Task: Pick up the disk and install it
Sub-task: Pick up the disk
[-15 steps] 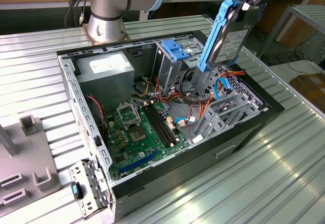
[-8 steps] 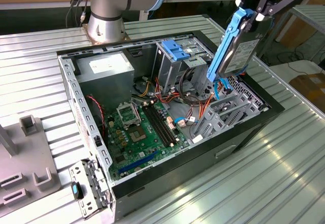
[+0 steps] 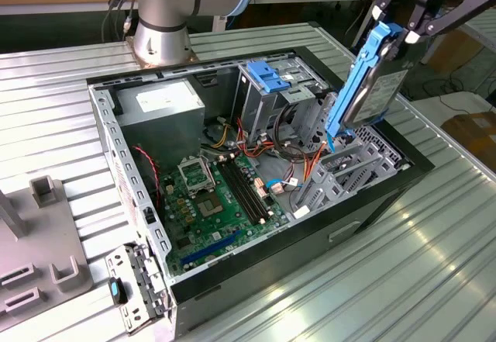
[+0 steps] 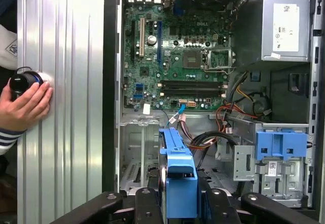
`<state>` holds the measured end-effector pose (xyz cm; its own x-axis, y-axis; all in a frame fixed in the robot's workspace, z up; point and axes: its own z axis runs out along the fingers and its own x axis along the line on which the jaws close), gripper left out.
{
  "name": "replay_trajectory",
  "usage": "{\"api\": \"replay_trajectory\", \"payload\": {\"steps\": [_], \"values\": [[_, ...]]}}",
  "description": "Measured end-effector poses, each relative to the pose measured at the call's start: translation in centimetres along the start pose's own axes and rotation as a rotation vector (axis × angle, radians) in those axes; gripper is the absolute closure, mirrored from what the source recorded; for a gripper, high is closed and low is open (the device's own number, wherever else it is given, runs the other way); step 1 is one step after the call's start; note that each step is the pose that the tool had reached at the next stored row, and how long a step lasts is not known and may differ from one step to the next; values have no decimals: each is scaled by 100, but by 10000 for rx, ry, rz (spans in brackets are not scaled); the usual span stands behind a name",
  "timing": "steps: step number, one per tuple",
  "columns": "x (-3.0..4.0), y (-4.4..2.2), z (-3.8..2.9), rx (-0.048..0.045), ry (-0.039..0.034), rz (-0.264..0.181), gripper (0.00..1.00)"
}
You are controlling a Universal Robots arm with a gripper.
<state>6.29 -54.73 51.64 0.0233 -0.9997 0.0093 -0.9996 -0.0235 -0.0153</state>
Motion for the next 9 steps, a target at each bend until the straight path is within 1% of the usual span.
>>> {"api": "replay_trajectory", "payload": {"steps": [4, 6, 7, 9], "values": [[118, 3, 2, 0, 27, 2, 64], [154, 4, 1, -2, 50, 4, 64], [187, 5, 3, -2, 60, 8, 64], [187, 5, 10, -2, 61, 8, 64]]}}
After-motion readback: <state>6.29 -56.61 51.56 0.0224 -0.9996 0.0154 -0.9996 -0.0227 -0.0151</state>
